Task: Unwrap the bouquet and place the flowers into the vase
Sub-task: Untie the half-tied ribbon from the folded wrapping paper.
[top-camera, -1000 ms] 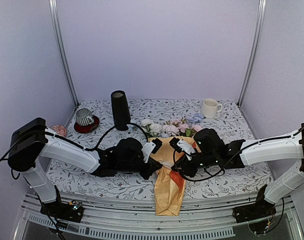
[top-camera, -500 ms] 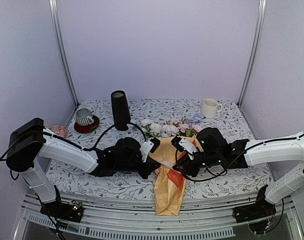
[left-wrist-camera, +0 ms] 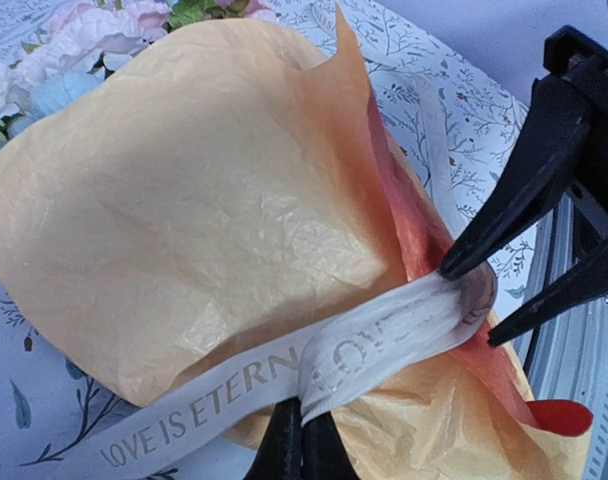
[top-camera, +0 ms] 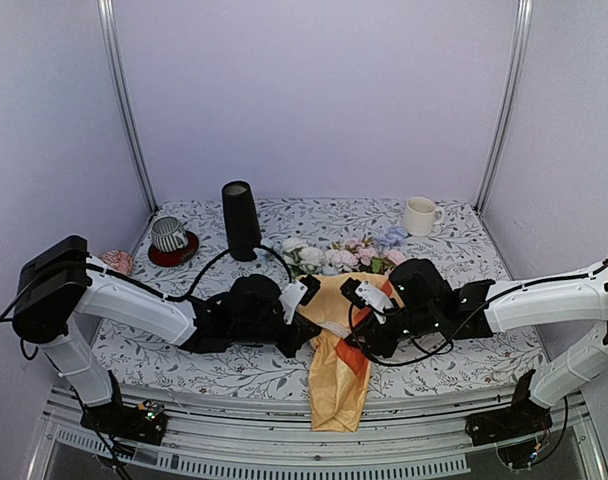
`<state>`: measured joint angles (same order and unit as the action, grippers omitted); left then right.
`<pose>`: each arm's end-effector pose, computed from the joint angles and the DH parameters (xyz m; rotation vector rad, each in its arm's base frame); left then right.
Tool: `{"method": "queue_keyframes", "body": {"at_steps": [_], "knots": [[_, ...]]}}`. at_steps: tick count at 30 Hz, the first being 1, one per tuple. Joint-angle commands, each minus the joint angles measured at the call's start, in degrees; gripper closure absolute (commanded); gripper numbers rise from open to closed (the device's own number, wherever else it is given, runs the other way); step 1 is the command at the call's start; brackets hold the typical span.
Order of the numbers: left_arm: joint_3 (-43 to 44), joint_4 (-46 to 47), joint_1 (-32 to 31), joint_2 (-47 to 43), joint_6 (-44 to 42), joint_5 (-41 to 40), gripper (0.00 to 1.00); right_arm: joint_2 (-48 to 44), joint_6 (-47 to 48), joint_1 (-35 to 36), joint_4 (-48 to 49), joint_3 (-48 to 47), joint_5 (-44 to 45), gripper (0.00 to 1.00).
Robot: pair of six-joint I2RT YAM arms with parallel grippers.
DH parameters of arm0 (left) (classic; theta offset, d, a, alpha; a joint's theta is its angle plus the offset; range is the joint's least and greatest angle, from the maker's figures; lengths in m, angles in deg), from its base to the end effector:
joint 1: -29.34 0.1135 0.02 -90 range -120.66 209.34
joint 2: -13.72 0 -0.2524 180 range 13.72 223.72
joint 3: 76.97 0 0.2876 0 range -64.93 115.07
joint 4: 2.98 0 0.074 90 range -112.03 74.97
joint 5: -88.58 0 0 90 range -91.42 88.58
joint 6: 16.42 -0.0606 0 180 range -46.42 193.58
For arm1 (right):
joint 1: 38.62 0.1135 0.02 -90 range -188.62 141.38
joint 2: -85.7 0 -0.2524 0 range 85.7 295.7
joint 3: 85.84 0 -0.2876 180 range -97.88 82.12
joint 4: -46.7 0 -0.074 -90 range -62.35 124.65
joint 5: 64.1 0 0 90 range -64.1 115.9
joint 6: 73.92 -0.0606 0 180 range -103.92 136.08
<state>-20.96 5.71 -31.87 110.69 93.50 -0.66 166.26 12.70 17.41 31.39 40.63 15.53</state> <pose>0.1831 -0.3348 0.1036 0.8026 2.1067 -0.8195 0.1773 0.2827 0.1418 -1.1544 2.1155 0.7168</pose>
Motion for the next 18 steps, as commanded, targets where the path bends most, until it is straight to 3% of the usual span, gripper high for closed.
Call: {"method": "queue_keyframes", "body": {"at_steps": [1,6,14,18], "knots": [[-0.5,1.1,0.8,-1.5,0.6,-0.1,1.00,0.8,0.7,0.6,-1.2,-0.3,0.6,0.74],[-0.6,0.9,0.9,-1.5,0.6,-0.6,1.00,-1.9,0.5,0.6,-0.9,0.5,1.9,0.95],[-1.8,1.1,1.2,-2.0,1.8,-1.8,1.00,-11.0,-3.5,0.1,0.6,3.9,12.8,0.97],[-2.9,1.6,1.3,-2.4,2.5,-2.0,1.00,-15.3,-7.8,-4.3,0.6,6.4,15.6,0.98]]}}
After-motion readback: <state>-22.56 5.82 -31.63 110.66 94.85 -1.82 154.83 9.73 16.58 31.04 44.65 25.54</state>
